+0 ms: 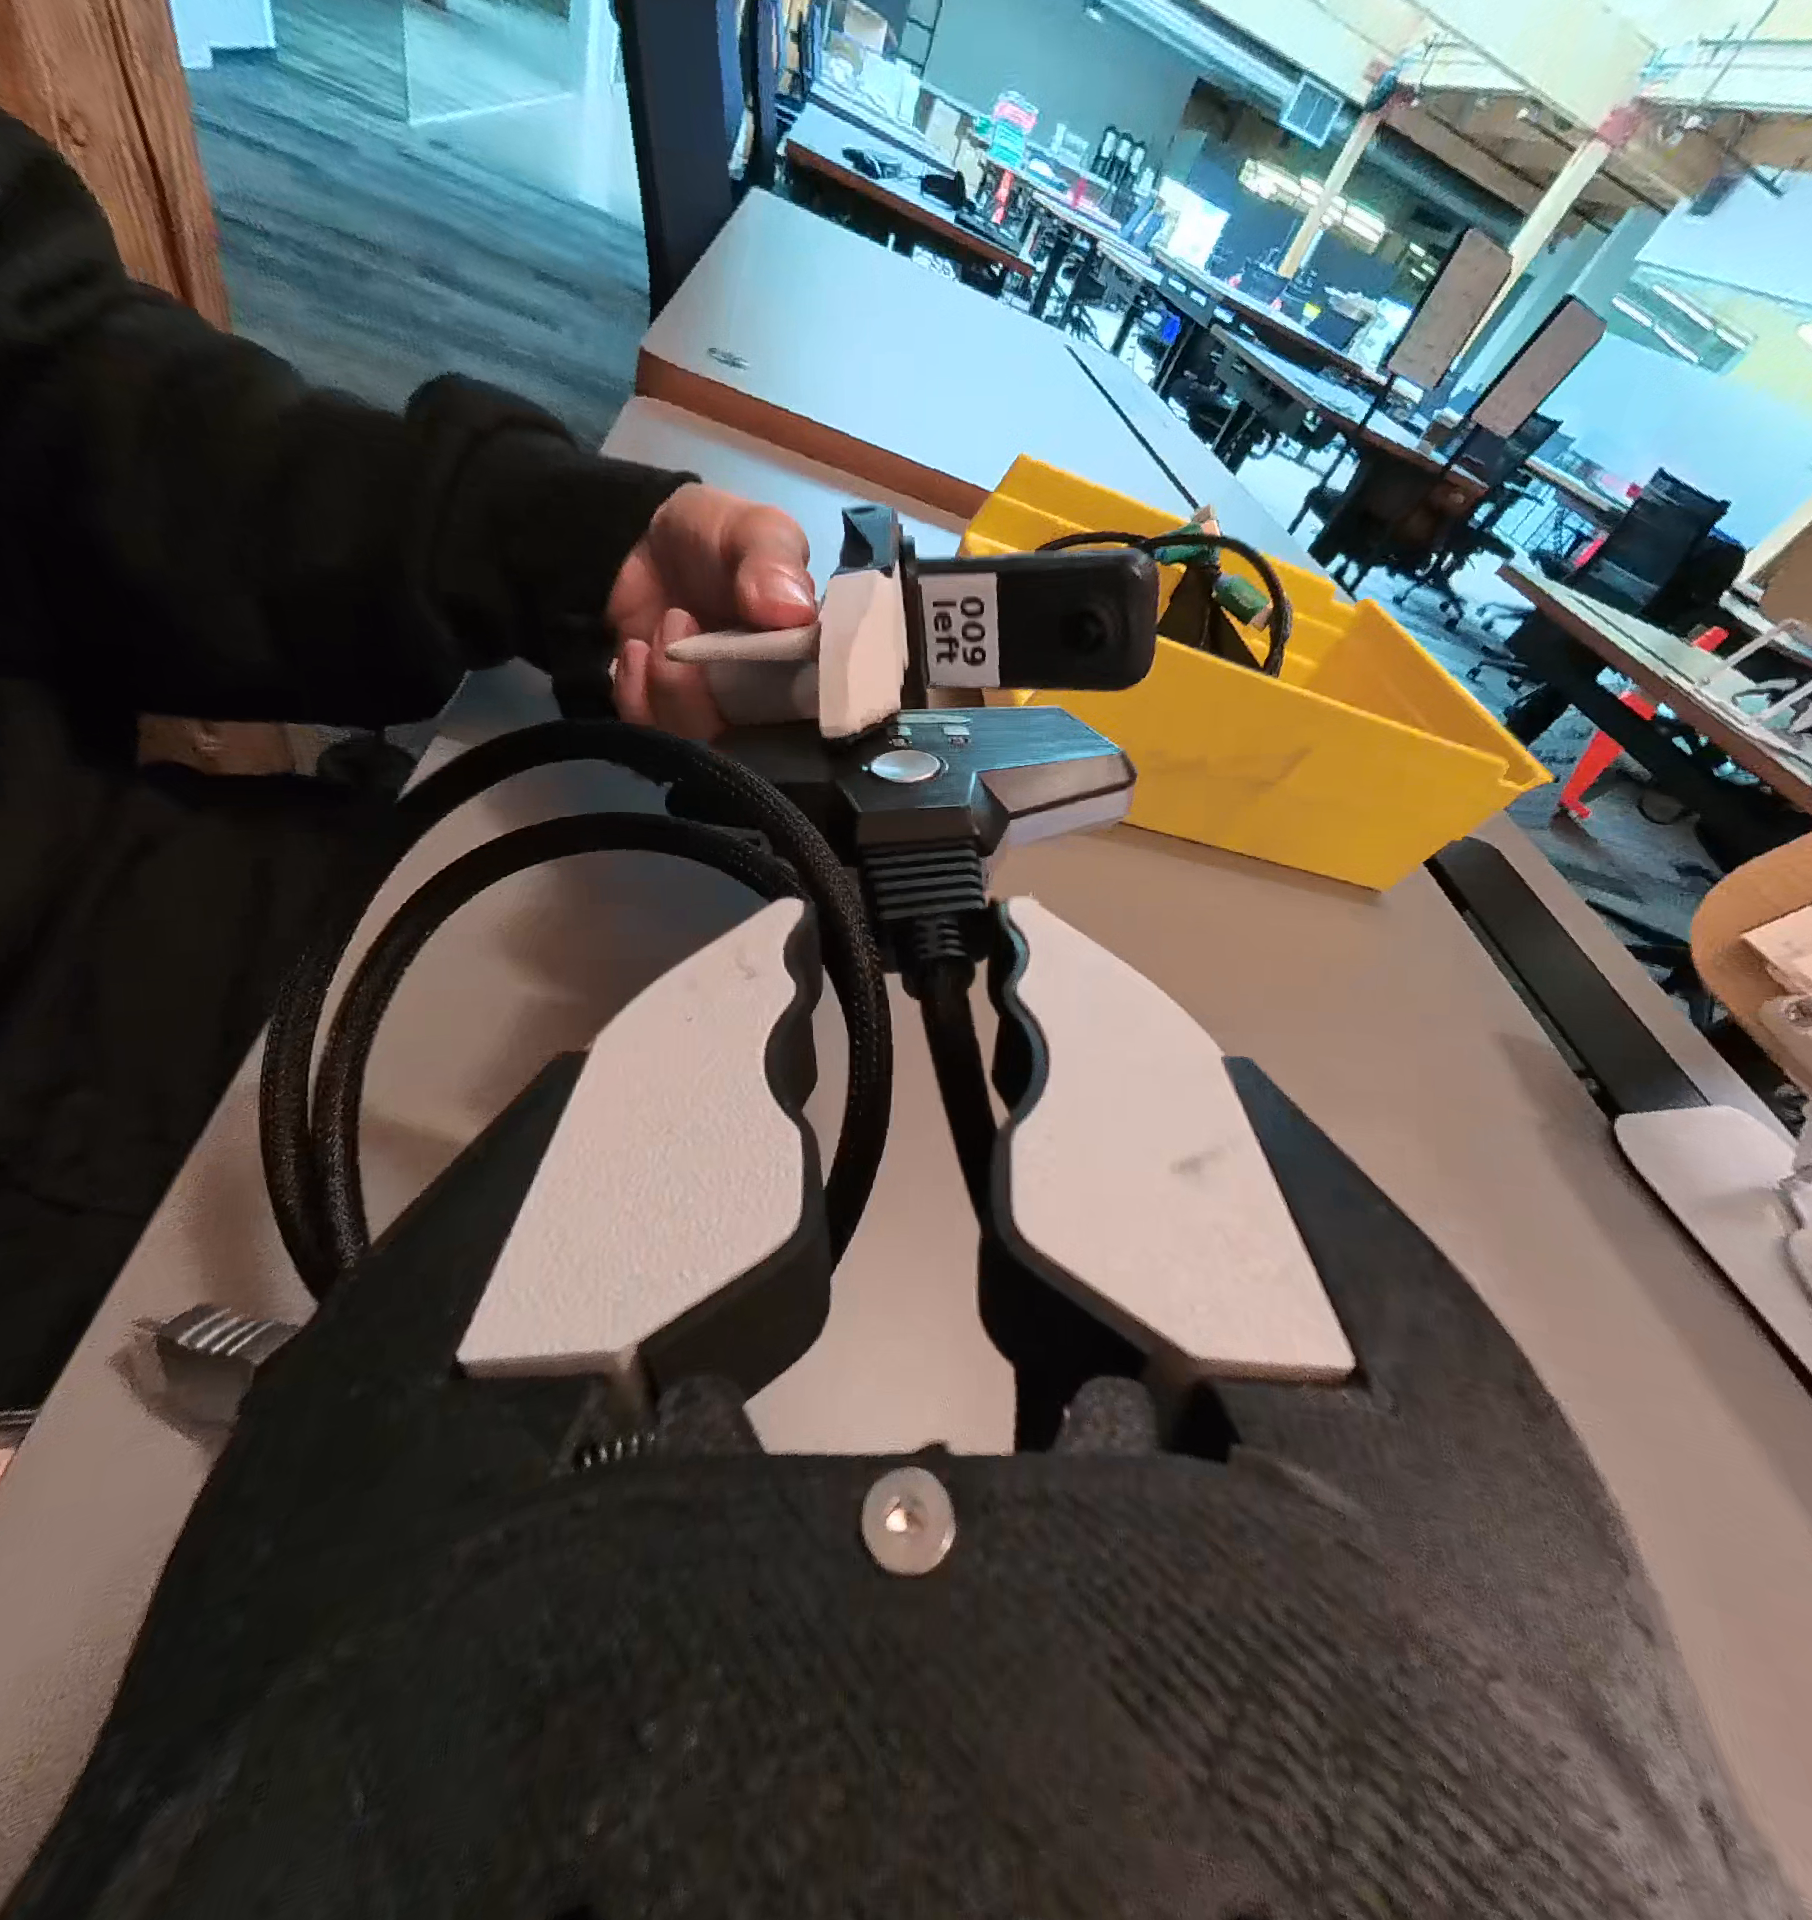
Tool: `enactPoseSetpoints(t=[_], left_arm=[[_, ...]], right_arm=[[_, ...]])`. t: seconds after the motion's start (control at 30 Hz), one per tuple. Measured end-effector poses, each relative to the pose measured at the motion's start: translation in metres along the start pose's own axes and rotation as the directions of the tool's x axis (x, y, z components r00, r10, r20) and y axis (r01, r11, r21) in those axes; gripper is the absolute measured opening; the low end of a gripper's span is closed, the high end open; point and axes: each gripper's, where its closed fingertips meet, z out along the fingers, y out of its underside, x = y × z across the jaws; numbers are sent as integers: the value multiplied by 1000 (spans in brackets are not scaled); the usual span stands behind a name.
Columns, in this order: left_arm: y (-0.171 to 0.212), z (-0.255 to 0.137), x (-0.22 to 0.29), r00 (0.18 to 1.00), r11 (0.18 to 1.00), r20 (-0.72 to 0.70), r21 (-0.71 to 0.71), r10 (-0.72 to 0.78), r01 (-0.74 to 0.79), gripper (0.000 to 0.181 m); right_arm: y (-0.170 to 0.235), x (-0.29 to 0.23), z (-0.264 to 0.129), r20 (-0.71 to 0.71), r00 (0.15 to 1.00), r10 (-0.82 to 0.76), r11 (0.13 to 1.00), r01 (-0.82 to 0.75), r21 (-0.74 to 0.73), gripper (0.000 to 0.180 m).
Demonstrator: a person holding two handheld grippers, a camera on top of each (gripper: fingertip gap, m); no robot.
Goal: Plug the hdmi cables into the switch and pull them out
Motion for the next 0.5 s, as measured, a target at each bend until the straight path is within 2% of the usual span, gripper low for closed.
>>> enactPoseSetpoints(t=[0.17,0.3,0.4,0.5], left_arm=[[-3,0,2,999,1000,-31,28,-8,9,21],[-4,1,-6,999,999,38,32,-3,2,22],[-6,0,-5,999,999,42,42,-7,5,22],[-15,1,-6,997,995,75,99,6,-14,24]], right_arm=[[-5,4,0,-17,1000,24,997,-23,72,29],[0,7,8,-67,998,20,995,-13,100,32],[0,7,8,-52,998,34,994,-28,102,31],[3,12,7,-70,995,68,990,-59,131,30]])
